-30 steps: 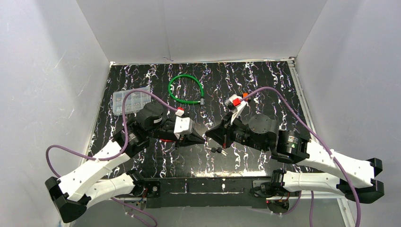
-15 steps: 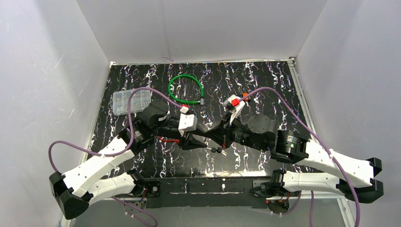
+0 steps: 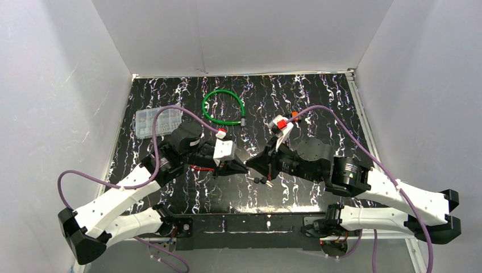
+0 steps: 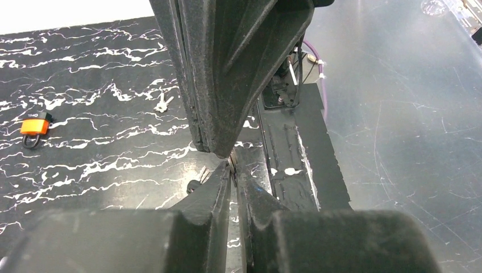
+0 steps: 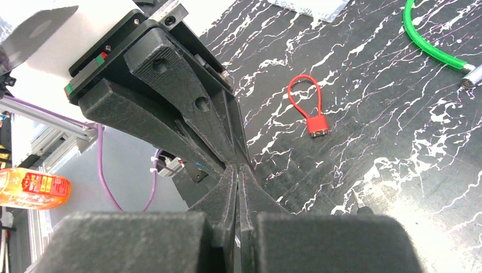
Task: Unlock with the key
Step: Pick up the key from the center of the board.
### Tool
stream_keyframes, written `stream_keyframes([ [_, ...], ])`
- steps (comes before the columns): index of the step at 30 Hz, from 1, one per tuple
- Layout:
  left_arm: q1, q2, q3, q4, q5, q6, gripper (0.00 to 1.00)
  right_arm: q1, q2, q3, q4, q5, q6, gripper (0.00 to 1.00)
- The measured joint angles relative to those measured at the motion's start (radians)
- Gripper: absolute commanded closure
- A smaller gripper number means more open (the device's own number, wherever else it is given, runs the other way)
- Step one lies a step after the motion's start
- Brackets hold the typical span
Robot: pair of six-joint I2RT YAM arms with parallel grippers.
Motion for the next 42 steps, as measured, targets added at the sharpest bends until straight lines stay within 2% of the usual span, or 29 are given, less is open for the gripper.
stream_keyframes([
  [4,0.0,0.005,0.026,-0.05,-0.001,0.026,1.0,0.001,-0.001,0.0,-0.006,-0.005,0.004,0.97],
  [6,0.0,0.006,0.034,-0.064,0.001,0.027,1.0,0.001,-0.002,0.0,-0.004,-0.008,0.007,0.92],
  [11,0.0,0.006,0.043,-0.083,0.025,0.021,1.0,0.001,-0.003,-0.004,-0.006,-0.007,0.014,0.55],
  [13,0.0,0.006,0.054,-0.093,0.045,0.011,1.0,-0.001,-0.007,-0.019,-0.007,0.002,0.013,0.48],
  [16,-0.001,0.007,0.069,-0.1,0.067,-0.019,1.0,-0.003,-0.037,-0.056,-0.008,0.008,0.013,0.45],
  [23,0.0,0.036,0.094,-0.05,0.086,-0.144,1.0,-0.003,-0.178,-0.146,0.029,-0.017,0.016,0.46],
  [32,0.006,0.075,0.108,-0.02,0.087,-0.228,1.0,-0.003,-0.192,-0.146,0.08,-0.067,0.001,0.49],
  [36,0.006,0.084,0.122,-0.017,0.086,-0.237,1.0,-0.003,-0.153,-0.143,0.089,-0.078,-0.012,0.59],
  [42,0.012,0.089,0.132,-0.028,0.079,-0.233,1.0,0.0,-0.09,-0.129,0.091,-0.081,-0.031,0.86],
])
